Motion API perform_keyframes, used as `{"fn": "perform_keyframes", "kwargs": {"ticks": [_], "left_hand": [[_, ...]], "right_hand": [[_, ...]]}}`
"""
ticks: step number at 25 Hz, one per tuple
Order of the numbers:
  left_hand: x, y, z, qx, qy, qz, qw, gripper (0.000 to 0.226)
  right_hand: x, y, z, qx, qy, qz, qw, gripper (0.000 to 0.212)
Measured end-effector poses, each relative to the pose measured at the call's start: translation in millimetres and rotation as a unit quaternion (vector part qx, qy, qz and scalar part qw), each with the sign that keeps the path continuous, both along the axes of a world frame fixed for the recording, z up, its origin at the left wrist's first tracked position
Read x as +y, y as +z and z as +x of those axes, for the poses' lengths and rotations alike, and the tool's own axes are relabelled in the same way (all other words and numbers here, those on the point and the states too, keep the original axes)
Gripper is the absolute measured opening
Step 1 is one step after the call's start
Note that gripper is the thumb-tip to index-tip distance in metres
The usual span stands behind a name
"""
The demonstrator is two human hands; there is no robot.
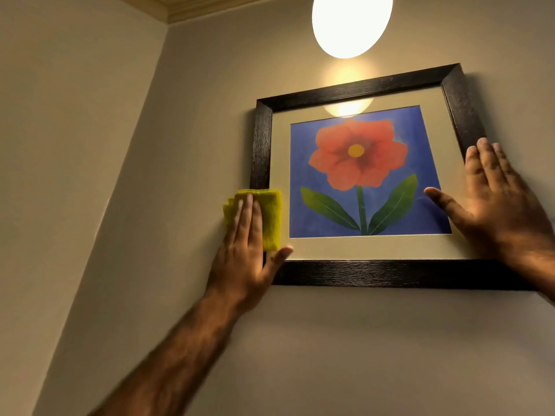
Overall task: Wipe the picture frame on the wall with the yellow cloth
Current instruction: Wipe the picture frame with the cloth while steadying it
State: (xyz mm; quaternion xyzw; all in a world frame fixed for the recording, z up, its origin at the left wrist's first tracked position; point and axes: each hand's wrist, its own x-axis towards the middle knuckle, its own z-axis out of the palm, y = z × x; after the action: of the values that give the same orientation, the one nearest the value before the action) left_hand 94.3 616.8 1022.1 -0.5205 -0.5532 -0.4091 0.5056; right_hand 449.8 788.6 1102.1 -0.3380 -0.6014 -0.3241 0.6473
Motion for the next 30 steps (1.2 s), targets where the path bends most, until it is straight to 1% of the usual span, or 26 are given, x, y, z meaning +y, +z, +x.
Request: {"fn": "perform_keyframes", "kwargs": {"ticks": [2,4,6,8,11,14,17,20,22,25,28,30], "left_hand": [[0,-41,-2,-0.008,0.002,-0.009,1.000,0.098],[0,-66,-3,-0.019,0.003,-0.023,1.000,0.095],[-1,-77,-5,-0.027,0.003,-0.037,0.999,0.095],[-3,-69,-6,-0.022,0.004,-0.043,0.999,0.096],[-2,-21,-5,-0.012,-0.001,-0.030,0.999,0.101],[0,58,0,-0.024,0.003,-0.019,1.000,0.112],[-3,129,6,-0.046,0.006,-0.042,0.998,0.117],[-4,156,6,-0.061,0.008,-0.073,0.995,0.122],[-3,143,4,-0.052,0.010,-0.064,0.997,0.119],[0,89,0,-0.025,0.000,-0.038,0.999,0.115],[-6,39,-3,-0.011,-0.002,-0.045,0.999,0.111],[-12,32,-1,-0.020,-0.010,-0.054,0.998,0.103]], "right_hand": [[1,0,0,0.004,0.002,0.000,1.000,0.115],[1,0,0,0.006,0.003,0.000,1.000,0.114],[0,0,0,0.003,0.004,0.002,1.000,0.113],[-1,0,-1,0.003,0.003,0.006,1.000,0.114],[-2,-1,-1,0.005,0.001,0.010,1.000,0.114],[-3,-1,0,0.008,0.000,0.011,1.000,0.112],[-5,-1,-1,0.009,-0.001,0.007,1.000,0.111],[-5,-3,-2,0.006,-0.002,0.001,1.000,0.111],[-5,-2,-3,-0.001,0.001,0.000,1.000,0.111],[-5,-2,-1,0.008,0.000,0.003,1.000,0.111],[-6,-3,-1,0.006,0.000,0.006,1.000,0.110],[-7,-3,-1,0.006,0.001,0.005,1.000,0.109]]}}
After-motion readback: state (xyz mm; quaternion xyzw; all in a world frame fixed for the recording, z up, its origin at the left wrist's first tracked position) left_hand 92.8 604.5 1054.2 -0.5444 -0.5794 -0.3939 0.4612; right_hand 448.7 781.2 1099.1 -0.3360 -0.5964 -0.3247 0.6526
